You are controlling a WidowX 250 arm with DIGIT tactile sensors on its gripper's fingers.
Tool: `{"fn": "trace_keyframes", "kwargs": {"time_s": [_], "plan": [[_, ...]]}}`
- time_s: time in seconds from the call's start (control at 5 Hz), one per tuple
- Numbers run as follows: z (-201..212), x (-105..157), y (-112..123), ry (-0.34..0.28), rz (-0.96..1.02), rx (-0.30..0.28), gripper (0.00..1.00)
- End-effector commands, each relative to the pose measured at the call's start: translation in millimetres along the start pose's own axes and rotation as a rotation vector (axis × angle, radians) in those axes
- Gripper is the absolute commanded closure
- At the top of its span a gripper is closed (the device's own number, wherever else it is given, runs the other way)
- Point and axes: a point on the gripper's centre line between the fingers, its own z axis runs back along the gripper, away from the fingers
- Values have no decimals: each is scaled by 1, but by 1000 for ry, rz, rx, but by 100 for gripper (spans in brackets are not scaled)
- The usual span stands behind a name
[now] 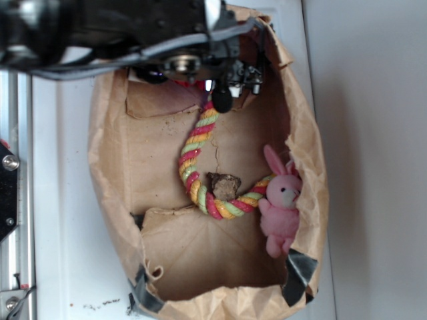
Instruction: Grab the red paper.
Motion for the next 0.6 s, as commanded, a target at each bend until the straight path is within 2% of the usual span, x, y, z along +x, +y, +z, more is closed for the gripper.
{"fn": "trace_keyframes", "kwargs": {"time_s": [0.0,0.2,0.4], "plan": [[17,7,13,-31,50,-50,0],[13,6,13,-49,65,-45,0],[4,8,13,-59,93,-14,0]]}}
